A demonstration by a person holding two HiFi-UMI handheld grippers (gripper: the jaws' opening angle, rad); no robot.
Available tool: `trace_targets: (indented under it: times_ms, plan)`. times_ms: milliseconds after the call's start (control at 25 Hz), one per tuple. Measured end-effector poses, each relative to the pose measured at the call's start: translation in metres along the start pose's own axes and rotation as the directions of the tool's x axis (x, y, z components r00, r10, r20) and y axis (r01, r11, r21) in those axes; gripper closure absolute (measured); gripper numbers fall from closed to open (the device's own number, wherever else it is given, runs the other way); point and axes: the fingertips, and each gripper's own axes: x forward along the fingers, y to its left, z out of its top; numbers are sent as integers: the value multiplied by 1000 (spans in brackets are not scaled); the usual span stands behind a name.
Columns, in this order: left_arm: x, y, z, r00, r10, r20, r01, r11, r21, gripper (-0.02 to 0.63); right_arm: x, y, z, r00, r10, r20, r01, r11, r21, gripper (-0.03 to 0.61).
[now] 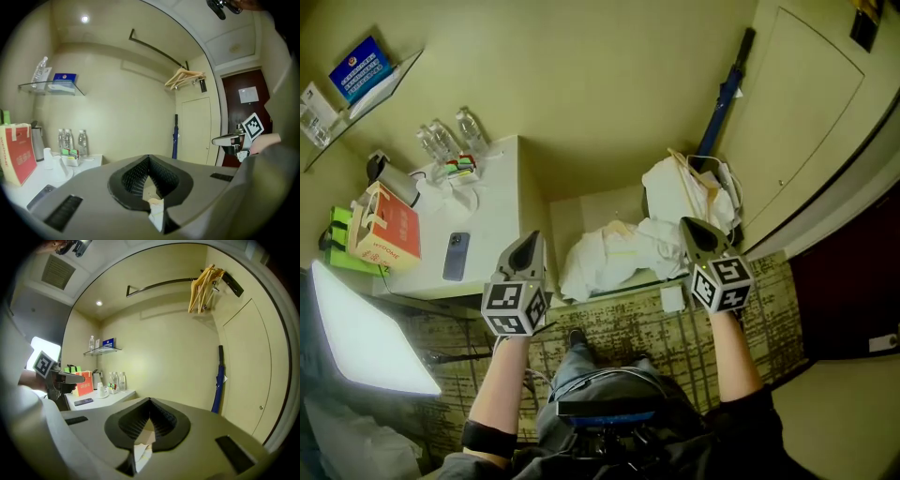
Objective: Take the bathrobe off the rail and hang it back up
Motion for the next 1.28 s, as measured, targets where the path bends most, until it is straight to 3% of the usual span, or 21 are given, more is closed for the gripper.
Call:
trace_targets:
  times_ms: [240, 600, 1280]
  plan:
    - [-20, 3, -7, 1000, 19, 2, -19, 999, -50, 612, -17, -2, -12, 1000, -20, -7, 20, 1000, 16, 557]
    - [-15, -9, -14, 1000, -21, 8, 22, 992, -126, 612, -23, -8, -16, 1000, -19, -15, 19, 1000, 16, 557]
    - [24, -18, -39, 991, -103, -84, 96, 992, -82, 612, 2, -6, -41, 998, -23, -65, 26, 999, 41, 557]
